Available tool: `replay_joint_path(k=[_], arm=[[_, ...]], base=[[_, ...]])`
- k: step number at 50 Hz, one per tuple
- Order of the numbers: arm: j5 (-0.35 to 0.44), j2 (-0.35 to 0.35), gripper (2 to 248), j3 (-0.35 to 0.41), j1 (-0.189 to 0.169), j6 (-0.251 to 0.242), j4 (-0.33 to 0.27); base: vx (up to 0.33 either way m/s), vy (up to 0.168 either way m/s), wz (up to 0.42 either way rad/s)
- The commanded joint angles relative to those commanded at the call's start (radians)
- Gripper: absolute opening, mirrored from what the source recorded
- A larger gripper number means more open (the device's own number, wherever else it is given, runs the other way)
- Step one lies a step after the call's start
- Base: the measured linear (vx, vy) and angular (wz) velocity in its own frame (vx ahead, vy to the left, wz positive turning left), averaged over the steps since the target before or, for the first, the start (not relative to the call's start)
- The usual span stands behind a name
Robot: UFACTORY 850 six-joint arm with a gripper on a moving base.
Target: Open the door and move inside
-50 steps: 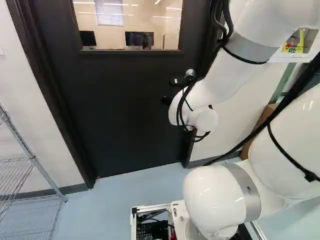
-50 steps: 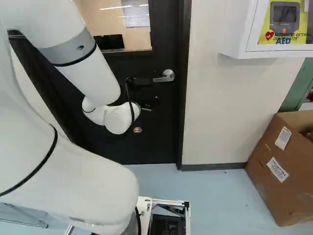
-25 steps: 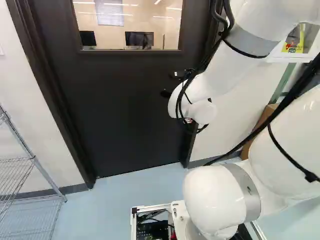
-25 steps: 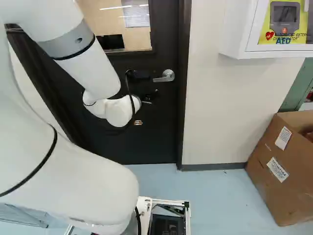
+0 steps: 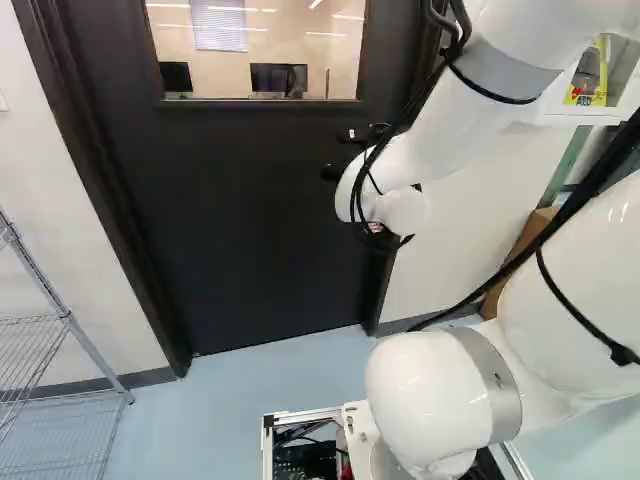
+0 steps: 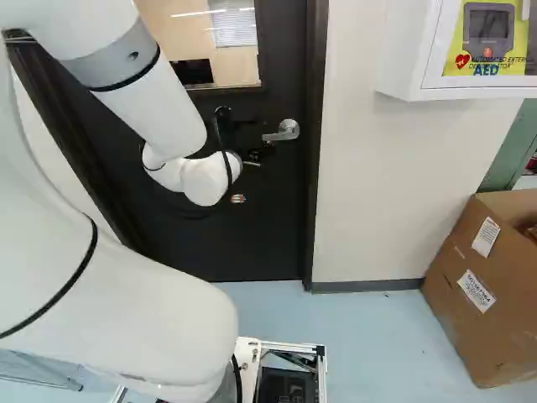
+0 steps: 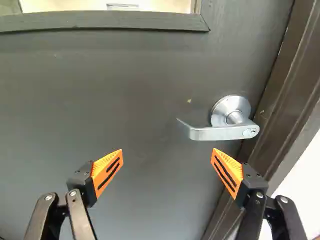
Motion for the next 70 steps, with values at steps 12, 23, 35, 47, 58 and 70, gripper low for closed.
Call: replay_joint_path(k=[12,23,35,47,58,70], arm=[[0.0,-0.002,247,-0.029,0.0,0.0,0.0],[0.0,-0.005,247,-0.058,0.0,0.0,0.0],[-0.003,-0.012,247,-0.091,0.0,0.0,0.0],[-0.051,-0.029,247,-0.133,0.0,0.0,0.0],[-0.105,-0.045,247,-0.172,-0.006,0.0,0.0],[-0.116,-0.07,247,-0.192,-0.022,0.0,0.0]], base=[[0.0,0.0,0.0],[0.0,0.0,0.0],[0.0,0.0,0.0],[0.0,0.0,0.0],[0.0,0.0,0.0],[0.0,0.0,0.0]])
